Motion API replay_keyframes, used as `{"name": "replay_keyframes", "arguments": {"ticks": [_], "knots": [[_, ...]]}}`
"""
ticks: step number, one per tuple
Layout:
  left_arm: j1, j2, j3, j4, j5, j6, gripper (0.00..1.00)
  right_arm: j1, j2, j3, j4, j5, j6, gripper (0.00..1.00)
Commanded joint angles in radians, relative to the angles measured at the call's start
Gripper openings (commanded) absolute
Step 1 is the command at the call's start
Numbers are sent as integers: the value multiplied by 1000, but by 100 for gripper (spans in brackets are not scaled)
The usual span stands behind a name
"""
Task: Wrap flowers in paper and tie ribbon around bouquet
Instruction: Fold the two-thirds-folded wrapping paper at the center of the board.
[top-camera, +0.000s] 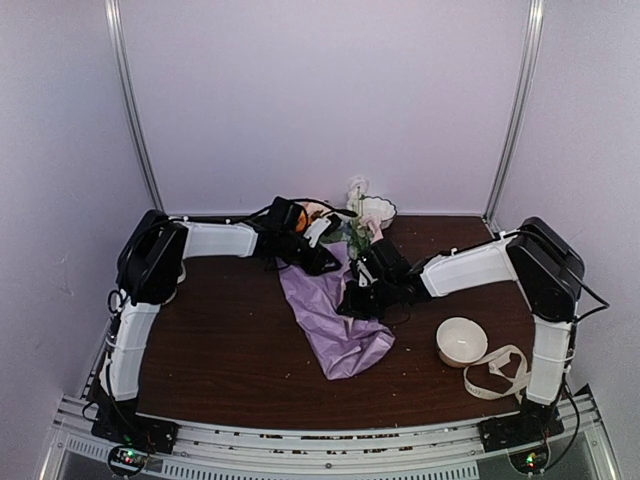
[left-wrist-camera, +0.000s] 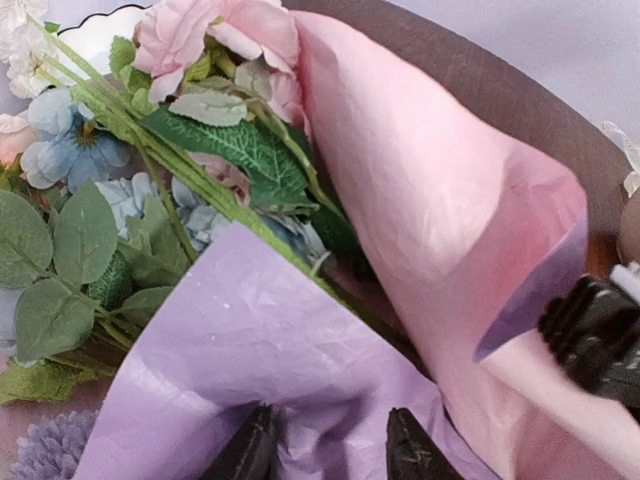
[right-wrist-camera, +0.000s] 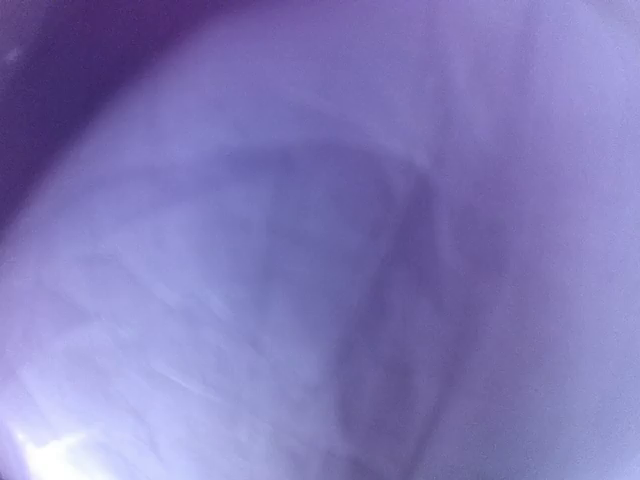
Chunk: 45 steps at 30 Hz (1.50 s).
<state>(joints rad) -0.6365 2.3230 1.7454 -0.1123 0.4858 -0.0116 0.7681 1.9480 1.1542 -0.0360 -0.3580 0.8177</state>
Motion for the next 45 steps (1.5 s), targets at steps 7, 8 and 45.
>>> {"name": "replay_keyframes", "arguments": {"ticks": [7, 8, 45], "knots": [[67, -222, -80, 17, 54, -63, 46, 8, 48, 58, -140, 54, -42, 0], [82, -250, -117, 19, 27, -85, 46, 9, 47, 62, -151, 61, -47, 0], [108, 42, 58, -90, 2, -115, 48, 41, 191, 482, -208, -105, -162, 7]]}}
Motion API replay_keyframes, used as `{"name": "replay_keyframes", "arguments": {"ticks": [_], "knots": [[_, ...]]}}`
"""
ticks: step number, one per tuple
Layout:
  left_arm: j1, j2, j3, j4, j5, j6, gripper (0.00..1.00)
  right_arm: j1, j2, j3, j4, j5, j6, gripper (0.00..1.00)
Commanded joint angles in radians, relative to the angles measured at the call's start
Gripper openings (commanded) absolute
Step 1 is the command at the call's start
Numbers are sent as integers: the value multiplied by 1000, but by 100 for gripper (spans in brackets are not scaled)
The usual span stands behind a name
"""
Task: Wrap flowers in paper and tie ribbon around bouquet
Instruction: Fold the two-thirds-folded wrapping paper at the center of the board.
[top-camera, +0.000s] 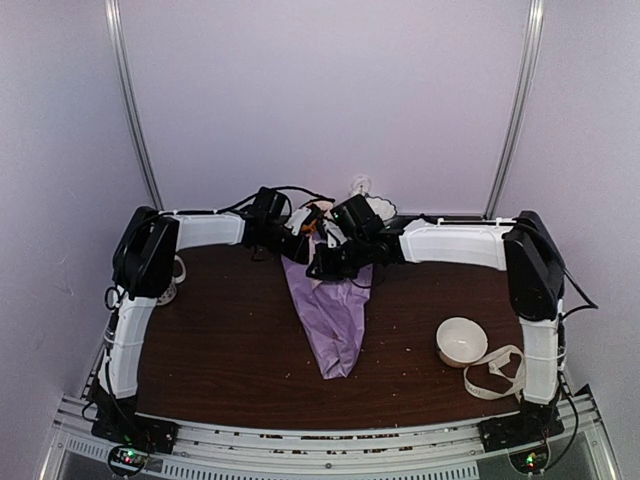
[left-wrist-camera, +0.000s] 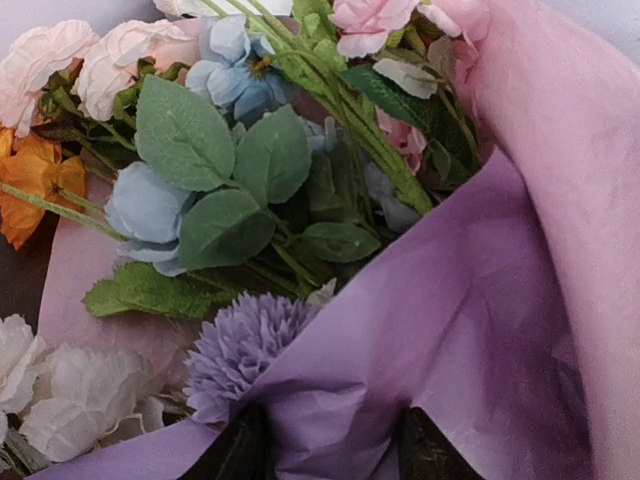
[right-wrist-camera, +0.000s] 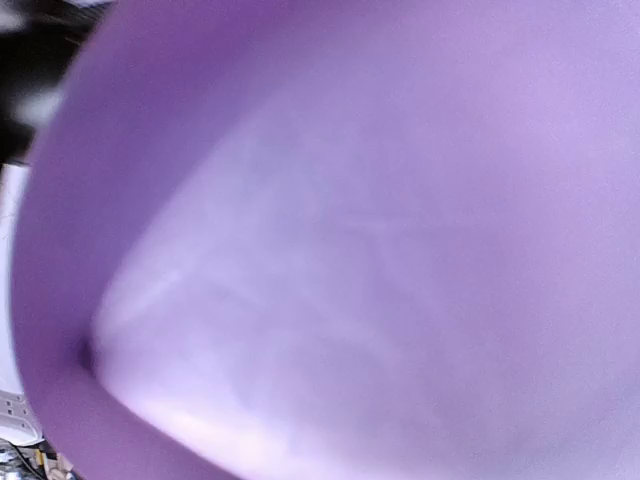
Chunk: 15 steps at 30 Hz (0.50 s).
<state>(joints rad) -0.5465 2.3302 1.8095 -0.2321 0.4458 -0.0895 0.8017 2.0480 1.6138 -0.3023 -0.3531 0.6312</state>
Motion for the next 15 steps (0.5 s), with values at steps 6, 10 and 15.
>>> {"name": "replay_keyframes", "arguments": {"ticks": [6, 10, 15], "knots": [[51, -1, -64, 118, 118, -94, 48, -6, 161, 31, 65, -123, 12, 25], [70, -68, -150, 221, 153, -116, 50, -9, 164, 14, 70, -110, 1, 39], [91, -198, -255, 320, 205, -149, 55, -10, 170, -4, 96, -124, 4, 49]]}}
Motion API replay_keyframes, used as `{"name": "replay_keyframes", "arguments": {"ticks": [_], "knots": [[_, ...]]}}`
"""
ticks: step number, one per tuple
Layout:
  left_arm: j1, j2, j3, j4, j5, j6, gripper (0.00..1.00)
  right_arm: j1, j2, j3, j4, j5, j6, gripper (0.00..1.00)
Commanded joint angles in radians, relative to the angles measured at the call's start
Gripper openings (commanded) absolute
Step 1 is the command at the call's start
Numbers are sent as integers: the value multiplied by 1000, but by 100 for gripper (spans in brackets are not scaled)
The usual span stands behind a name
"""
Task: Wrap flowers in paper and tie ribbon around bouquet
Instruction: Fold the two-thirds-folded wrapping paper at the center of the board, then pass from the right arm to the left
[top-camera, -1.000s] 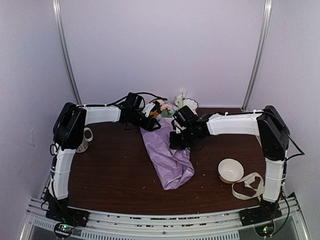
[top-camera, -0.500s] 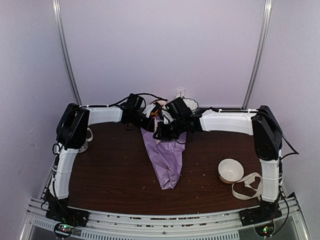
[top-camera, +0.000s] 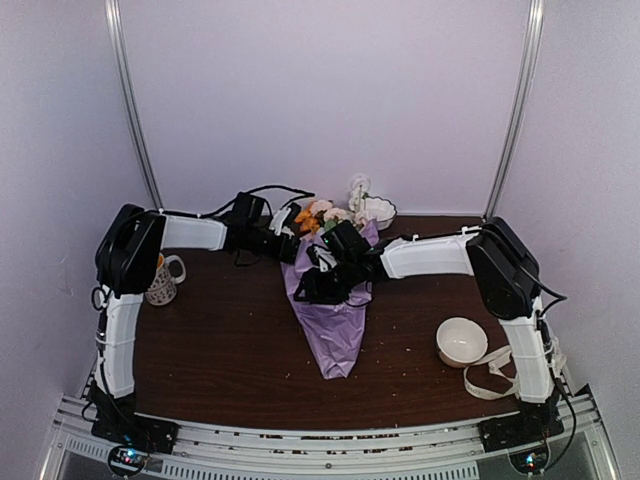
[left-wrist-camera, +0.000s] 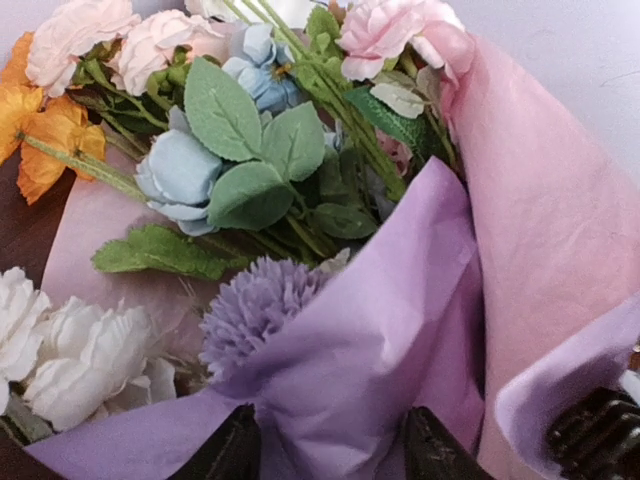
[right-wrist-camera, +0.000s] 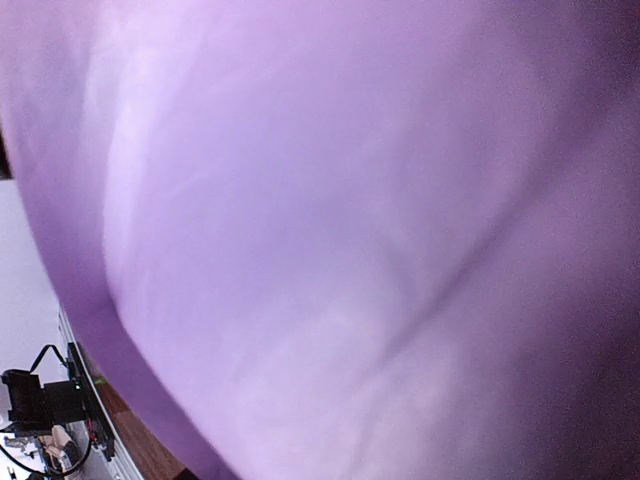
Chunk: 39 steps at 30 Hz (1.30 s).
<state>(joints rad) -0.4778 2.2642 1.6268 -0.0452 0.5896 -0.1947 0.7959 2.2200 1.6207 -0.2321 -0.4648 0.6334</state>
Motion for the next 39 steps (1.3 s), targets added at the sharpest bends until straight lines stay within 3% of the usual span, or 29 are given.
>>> {"name": "replay_keyframes", "arguments": {"ticks": [1, 14, 24, 29, 31, 35, 39], "knots": [[27, -157, -100, 155, 68, -54, 56, -4, -2, -15, 29, -14, 3, 50], [111, -248, -356, 331, 234, -239, 66, -6, -1, -34, 51, -13, 5, 67], [53, -196, -310, 311, 281, -209, 68, -6, 0, -24, 42, -8, 2, 67], [36, -134, -216, 139, 227, -104, 52, -6, -6, -19, 27, 0, -8, 67], [36, -131, -207, 119, 213, -91, 38, -5, -8, -17, 24, 0, -9, 67], [35, -132, -171, 81, 190, -61, 1, -6, -13, -16, 17, 0, -11, 68], [38, -118, -114, 37, 123, -29, 0, -6, -41, -37, 4, 12, -24, 67]]}}
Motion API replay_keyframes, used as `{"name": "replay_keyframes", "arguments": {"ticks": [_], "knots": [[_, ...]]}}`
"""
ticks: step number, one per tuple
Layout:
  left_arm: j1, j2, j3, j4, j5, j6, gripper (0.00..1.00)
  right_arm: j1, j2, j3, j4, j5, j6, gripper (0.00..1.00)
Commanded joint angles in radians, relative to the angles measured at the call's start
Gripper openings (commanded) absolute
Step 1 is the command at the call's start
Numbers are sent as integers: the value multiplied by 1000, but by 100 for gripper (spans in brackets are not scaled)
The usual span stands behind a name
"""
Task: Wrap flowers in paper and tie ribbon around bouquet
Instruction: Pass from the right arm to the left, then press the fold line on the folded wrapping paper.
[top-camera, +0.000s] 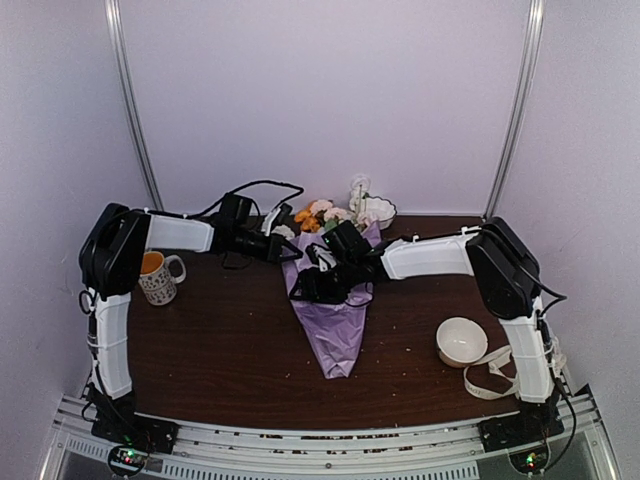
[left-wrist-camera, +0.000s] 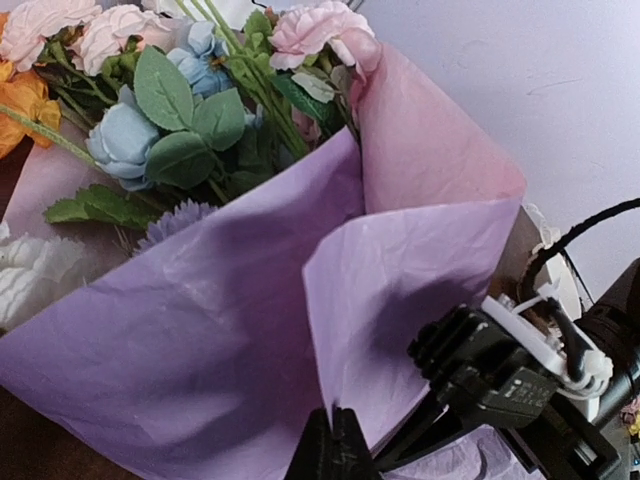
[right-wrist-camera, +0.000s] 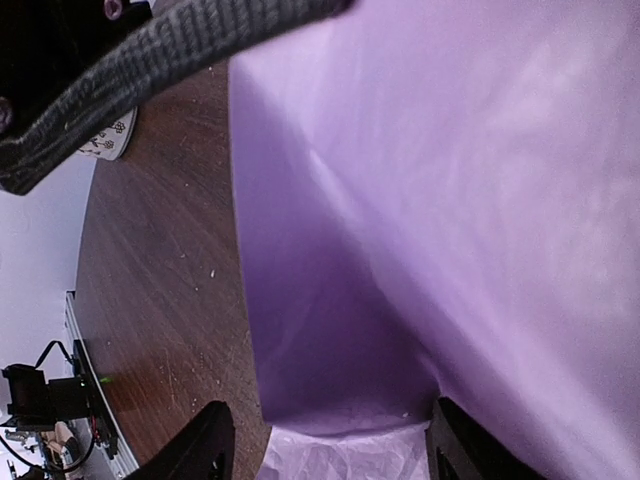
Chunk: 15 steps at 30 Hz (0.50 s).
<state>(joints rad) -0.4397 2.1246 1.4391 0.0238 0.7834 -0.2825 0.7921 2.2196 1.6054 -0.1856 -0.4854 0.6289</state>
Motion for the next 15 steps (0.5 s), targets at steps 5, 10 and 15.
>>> {"name": "replay_keyframes", "arguments": {"ticks": [5, 10, 15], "knots": [[8, 82, 144, -81, -125, 86, 0, 0, -99, -59, -64, 49, -49, 67], [9, 100, 147, -53, -242, 90, 0, 16, -172, -102, -109, 57, -119, 66], [9, 121, 150, -38, -260, 91, 0, 70, -273, -185, -177, 109, -227, 64]]}}
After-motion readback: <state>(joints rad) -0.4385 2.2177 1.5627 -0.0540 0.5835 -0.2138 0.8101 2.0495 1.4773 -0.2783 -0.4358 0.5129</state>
